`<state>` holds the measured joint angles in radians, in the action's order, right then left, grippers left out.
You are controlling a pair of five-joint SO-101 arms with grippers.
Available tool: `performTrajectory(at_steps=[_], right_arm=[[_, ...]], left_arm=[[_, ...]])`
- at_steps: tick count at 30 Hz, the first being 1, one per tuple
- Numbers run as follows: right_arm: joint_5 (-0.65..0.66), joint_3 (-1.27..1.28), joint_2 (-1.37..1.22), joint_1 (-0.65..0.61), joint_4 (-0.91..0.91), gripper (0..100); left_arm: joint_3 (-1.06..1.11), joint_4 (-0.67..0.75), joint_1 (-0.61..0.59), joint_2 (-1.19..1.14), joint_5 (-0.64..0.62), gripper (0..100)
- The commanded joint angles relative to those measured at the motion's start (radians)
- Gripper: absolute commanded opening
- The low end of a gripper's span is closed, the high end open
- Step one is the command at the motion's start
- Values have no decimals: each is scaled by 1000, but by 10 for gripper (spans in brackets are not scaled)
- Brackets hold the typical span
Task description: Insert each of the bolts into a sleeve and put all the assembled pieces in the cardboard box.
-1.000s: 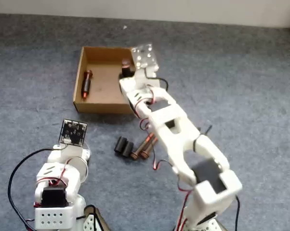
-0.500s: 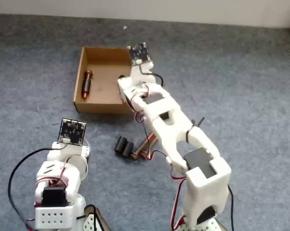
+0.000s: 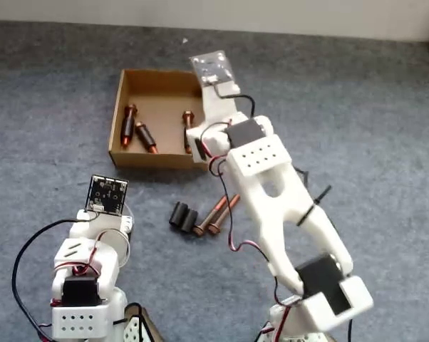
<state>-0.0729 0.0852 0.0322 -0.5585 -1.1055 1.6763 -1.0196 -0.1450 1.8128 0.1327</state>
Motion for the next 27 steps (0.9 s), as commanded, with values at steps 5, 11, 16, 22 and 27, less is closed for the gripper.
performTrajectory(at_steps=[5,11,16,22,27], right_arm=[[-345,-10,77,-65,-243,201],[-479,154,76,-202,-174,201],[-531,360,76,-225,107,201],[-557,467,76,-236,191,201],[-559,473,76,-294,194,201]], left_arm=[[15,21,-8,7,9,102],[15,21,-8,7,9,102],[15,20,-8,7,9,102],[15,20,-8,7,9,102],[16,20,-8,7,9,102]])
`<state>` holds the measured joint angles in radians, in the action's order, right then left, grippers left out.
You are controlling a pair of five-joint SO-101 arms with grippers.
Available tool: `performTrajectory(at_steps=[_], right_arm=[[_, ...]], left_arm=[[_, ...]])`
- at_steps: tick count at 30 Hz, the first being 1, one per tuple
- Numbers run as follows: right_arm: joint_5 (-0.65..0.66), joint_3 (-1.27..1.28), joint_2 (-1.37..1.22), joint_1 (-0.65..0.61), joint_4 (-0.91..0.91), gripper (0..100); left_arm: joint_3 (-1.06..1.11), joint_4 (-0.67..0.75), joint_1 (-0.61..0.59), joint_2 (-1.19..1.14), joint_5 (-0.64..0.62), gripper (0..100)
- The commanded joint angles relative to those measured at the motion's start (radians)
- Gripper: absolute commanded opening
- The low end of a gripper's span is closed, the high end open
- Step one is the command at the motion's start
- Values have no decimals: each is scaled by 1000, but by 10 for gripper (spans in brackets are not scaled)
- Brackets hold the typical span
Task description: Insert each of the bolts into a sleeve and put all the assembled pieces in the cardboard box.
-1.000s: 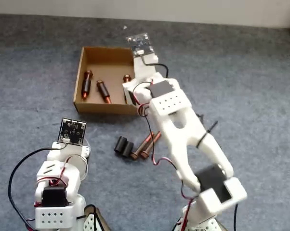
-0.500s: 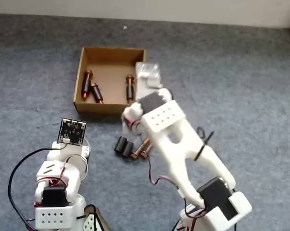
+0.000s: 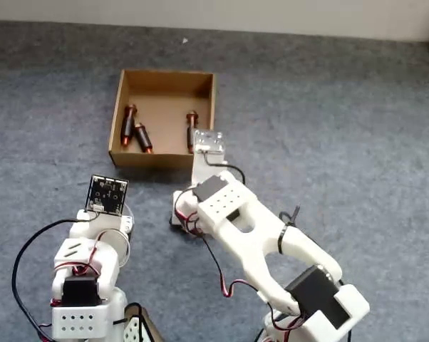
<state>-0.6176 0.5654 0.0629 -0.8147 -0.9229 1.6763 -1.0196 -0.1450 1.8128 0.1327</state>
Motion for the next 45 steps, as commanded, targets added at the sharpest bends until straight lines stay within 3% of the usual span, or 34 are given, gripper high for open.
performTrajectory(at_steps=[1,6,12,30,45], right_arm=[[-14,-12,45,-47,12,201],[-14,-13,45,-58,41,200],[-14,-8,45,-58,96,123],[-12,68,38,-28,99,123],[-6,18,-194,-39,108,101]], left_arm=[[16,20,-8,7,9,102],[16,18,-8,7,9,102],[16,18,-8,7,9,102],[16,15,-8,7,9,102],[16,15,-8,7,9,102]])
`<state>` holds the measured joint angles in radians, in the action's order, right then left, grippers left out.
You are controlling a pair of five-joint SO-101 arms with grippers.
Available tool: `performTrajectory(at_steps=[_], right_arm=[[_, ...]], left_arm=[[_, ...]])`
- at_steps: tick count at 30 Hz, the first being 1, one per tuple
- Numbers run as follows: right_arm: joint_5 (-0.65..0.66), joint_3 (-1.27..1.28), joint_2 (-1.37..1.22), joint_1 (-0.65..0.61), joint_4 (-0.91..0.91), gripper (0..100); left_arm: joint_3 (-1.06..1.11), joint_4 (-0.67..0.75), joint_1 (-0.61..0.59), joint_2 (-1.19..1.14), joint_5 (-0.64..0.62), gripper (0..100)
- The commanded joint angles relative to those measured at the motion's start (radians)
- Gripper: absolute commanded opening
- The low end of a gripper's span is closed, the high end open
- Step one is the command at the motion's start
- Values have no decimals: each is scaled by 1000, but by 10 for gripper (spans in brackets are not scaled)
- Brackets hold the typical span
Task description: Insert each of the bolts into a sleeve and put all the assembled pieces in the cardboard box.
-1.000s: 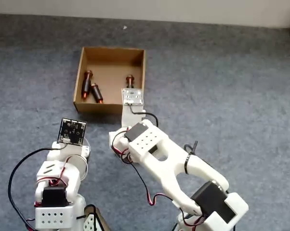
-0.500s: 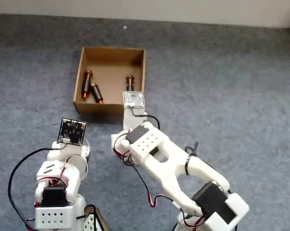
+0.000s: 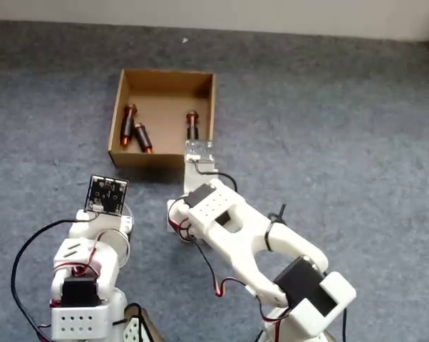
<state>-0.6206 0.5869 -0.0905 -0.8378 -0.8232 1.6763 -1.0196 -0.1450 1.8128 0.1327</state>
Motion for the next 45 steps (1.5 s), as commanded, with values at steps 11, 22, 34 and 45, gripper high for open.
performTrajectory(at_steps=[11,22,34,45], right_arm=[[146,-4,285,10,-61,3],[192,96,757,245,-236,4],[261,420,980,503,-166,4],[187,728,987,705,251,4]], left_arm=[[16,15,-8,7,9,102],[19,15,-8,7,9,102],[19,15,-5,7,9,102],[1,20,30,7,146,102]])
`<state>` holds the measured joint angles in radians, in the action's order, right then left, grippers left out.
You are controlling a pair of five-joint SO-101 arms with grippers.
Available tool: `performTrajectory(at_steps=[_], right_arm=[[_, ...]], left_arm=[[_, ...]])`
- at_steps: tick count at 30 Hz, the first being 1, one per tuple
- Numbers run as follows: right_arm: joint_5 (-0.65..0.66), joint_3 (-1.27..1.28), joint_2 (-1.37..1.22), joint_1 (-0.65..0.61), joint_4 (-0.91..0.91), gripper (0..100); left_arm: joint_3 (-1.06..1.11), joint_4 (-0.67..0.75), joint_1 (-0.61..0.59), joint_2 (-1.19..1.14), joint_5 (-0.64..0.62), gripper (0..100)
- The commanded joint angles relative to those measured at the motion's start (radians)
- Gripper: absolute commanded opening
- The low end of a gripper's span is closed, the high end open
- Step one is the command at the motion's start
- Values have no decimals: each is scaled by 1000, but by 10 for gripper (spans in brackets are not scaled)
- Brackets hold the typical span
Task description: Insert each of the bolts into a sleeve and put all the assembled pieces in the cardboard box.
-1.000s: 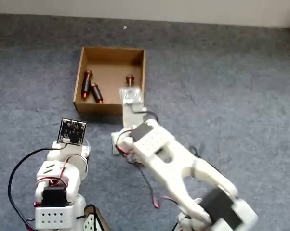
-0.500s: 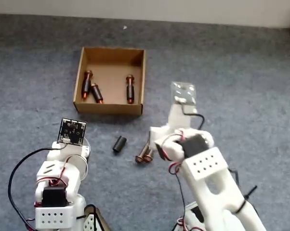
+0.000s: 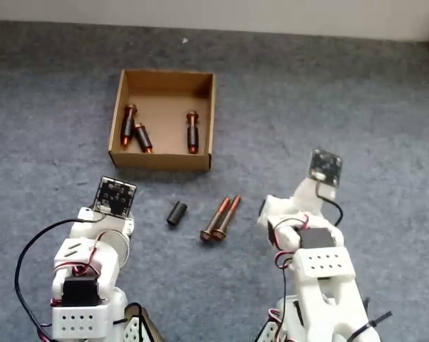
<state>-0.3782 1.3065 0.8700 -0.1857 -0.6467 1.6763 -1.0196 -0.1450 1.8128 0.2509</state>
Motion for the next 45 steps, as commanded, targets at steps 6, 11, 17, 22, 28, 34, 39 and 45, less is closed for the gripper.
performTrajectory(at_steps=[6,11,17,22,28,34,39,45], right_arm=[[-103,15,27,94,77,5],[-103,22,25,96,114,5],[-103,25,25,140,177,5],[-103,25,25,203,179,5],[-103,16,25,272,179,5],[-103,15,25,303,179,5],[-103,15,25,303,179,5],[-103,16,25,303,179,5]], left_arm=[[-122,5,113,4,60,102],[-266,-115,220,-13,60,102],[-446,-150,378,-274,55,102],[-608,-150,499,-602,54,102],[-808,-133,573,-954,-37,133],[-944,-15,573,-1270,-160,240],[-1056,52,601,-1501,-164,238],[-1211,57,648,-1738,-167,238]])
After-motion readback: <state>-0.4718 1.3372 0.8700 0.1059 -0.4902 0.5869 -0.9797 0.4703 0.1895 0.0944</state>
